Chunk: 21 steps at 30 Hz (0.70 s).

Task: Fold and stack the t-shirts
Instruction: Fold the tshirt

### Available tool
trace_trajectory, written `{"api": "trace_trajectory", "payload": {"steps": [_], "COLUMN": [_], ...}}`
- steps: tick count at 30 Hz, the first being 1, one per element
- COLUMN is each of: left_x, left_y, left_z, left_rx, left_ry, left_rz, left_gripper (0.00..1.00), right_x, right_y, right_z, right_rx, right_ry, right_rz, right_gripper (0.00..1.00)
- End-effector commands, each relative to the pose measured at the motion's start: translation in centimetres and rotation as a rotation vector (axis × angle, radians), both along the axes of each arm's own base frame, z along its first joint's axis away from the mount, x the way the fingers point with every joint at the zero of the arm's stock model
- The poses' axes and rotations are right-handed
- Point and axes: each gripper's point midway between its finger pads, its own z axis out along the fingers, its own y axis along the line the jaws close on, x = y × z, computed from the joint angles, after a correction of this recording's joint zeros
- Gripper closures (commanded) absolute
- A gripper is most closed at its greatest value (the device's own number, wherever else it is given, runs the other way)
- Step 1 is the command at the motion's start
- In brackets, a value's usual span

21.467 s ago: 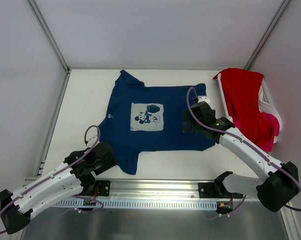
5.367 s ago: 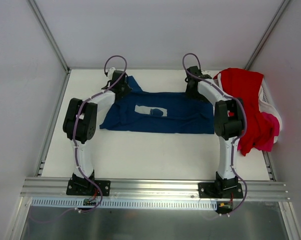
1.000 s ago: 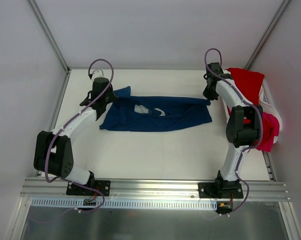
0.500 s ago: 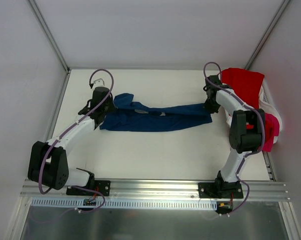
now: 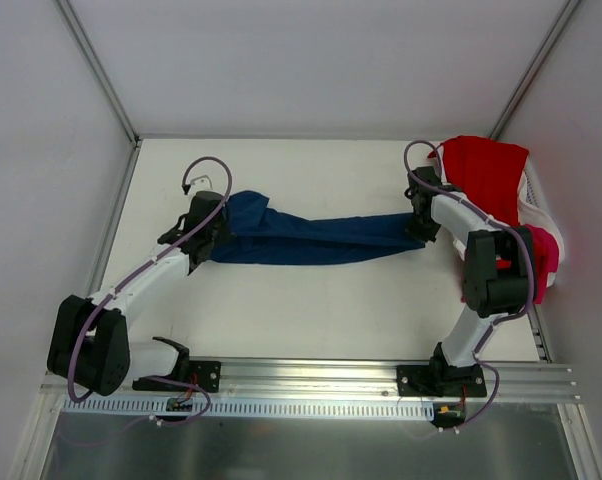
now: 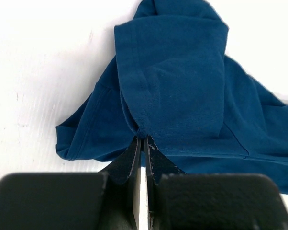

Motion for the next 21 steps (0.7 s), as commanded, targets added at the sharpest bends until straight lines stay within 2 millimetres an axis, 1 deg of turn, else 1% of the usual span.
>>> {"api": "trace_trajectory", "payload": {"steps": [1, 4, 5, 6, 7, 8, 9, 11, 13, 16, 17, 19, 21], "left_x": [-1.4, -2.5, -2.8, -3.3, -3.7, -4.0, -4.6, -5.5, -5.8, -6.0, -5.9, -5.8, -5.5], "left_y": [1.4, 1.5, 1.4, 1.5, 1.5, 1.3, 1.5, 1.4, 1.5, 1.6, 1.4, 1.4, 1.2], "left_z": [-0.9, -2.6, -3.1, -3.8, -4.5, -4.9, -5.8, -6.8, -7.1, -6.6, -5.8, -4.8, -3.6], "left_rx": [0.058, 0.067, 0.060, 0.062, 0.063, 0.050, 0.053, 0.043, 0.048, 0.045, 0.037, 0.028, 0.015], "left_ry": [0.028, 0.074, 0.088, 0.111, 0.135, 0.147, 0.174, 0.199, 0.209, 0.192, 0.167, 0.133, 0.092], "left_rz": [0.049, 0.065, 0.076, 0.079, 0.079, 0.088, 0.097, 0.113, 0.126, 0.142, 0.139, 0.145, 0.147], "left_gripper": [1.00, 1.00, 0.95, 0.85, 0.72, 0.45, 0.30, 0.08, 0.01, 0.01, 0.01, 0.01, 0.01], "right_x": [-0.4, -0.8, -0.8, -0.8, -0.8, -0.9, -1.1, -1.3, -1.5, -1.9, -1.9, -2.1, -2.1], "right_y": [-1.1, -0.9, -0.9, -0.8, -0.8, -0.9, -1.0, -1.4, -1.5, -1.9, -1.9, -2.0, -1.9], "right_z": [0.9, 0.1, 0.0, -0.1, -0.1, -0.2, -0.2, 0.0, 0.1, 0.6, 1.1, 1.8, 3.1], "right_rx": [-0.049, -0.040, -0.036, -0.034, -0.033, -0.039, -0.043, -0.059, -0.069, -0.086, -0.087, -0.093, -0.091], "right_ry": [-0.036, -0.016, -0.012, -0.009, -0.010, -0.009, -0.005, -0.004, -0.002, -0.006, -0.021, -0.036, -0.068], "right_rz": [-0.030, -0.020, -0.019, -0.018, -0.020, -0.025, -0.035, -0.045, -0.052, -0.059, -0.061, -0.060, -0.058], "right_gripper": [1.00, 1.00, 0.93, 0.71, 0.48, 0.15, 0.01, 0.01, 0.00, 0.00, 0.00, 0.01, 0.00]}}
